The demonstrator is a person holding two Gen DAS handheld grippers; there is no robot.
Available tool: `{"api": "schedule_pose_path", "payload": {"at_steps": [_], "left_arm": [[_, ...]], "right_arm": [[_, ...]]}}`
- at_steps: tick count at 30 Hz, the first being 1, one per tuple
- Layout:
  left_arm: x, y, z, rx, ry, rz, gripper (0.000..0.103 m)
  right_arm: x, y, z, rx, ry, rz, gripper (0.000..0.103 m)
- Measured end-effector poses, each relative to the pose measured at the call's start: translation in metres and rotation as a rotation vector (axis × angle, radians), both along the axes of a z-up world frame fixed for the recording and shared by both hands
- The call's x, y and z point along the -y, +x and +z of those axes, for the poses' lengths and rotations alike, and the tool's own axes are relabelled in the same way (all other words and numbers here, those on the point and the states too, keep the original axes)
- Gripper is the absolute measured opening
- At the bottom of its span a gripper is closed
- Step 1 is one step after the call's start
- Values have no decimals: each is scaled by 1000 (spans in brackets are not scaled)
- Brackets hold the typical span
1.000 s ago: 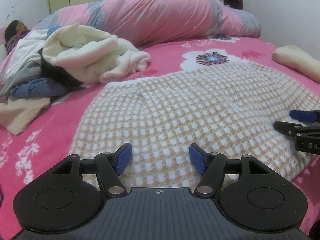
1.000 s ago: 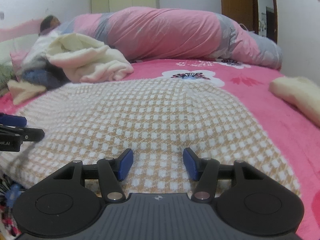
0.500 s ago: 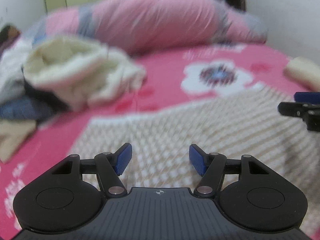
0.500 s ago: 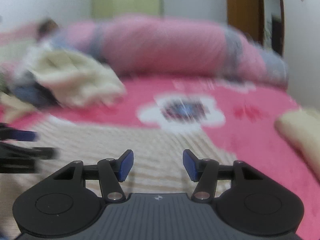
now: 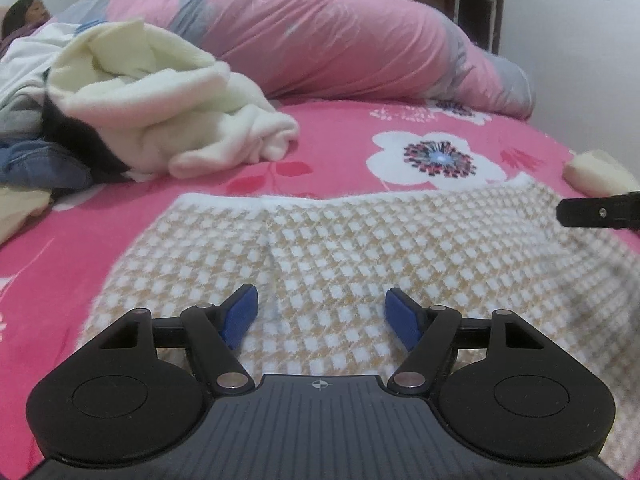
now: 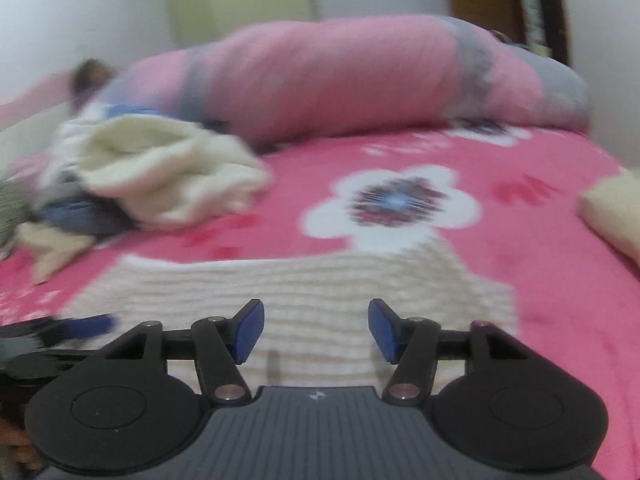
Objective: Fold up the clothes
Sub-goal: 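Roll the left tool and lower it to the folded cardigan's edge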
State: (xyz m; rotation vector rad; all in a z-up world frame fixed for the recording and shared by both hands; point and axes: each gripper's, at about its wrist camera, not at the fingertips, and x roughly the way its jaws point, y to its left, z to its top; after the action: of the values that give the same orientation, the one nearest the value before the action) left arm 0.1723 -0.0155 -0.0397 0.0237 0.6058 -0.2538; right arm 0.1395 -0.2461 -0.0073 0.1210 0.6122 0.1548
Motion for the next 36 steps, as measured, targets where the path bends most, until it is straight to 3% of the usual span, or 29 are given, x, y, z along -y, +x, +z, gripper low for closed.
{"api": "schedule_pose_path", "payload": {"at_steps": [2, 3, 7, 12, 15, 19, 24, 27, 31, 33, 36], "left_arm": [[-9, -12, 6, 11, -30, 17, 72], [-15, -20, 9, 12, -48, 20, 72], [-45, -57, 16, -4, -97, 32, 72], [-77, -93, 23, 8, -137, 54, 73], [-95, -112, 24, 8, -162, 82, 75], [-110, -122, 15, -40, -194, 124, 79], [-123, -129, 11, -37, -242, 162, 96], [-127, -129, 10, -30, -254, 155, 100], [-128, -123, 0, -69, -277, 152, 101], [-129, -120, -5, -94, -296, 154, 102], [-132, -116, -12, -118, -338, 151, 102]], "right_arm": [[-22, -8, 1, -1, -26, 21, 70], [-30, -9, -8, -24, -44, 13, 74], [-46, -21, -56, 26, -112, -6, 83], [-42, -27, -34, 10, -78, -61, 83], [-41, -28, -38, -17, -101, -34, 85], [-40, -21, -44, -42, -112, 0, 93], [-41, -28, -19, -50, -93, -51, 96], [-43, -36, -11, -5, -126, -77, 103], [-47, -23, -44, -104, -154, -49, 103], [-49, -31, -51, -24, -158, -53, 103], [-47, -30, -49, -38, -145, -56, 103]]}}
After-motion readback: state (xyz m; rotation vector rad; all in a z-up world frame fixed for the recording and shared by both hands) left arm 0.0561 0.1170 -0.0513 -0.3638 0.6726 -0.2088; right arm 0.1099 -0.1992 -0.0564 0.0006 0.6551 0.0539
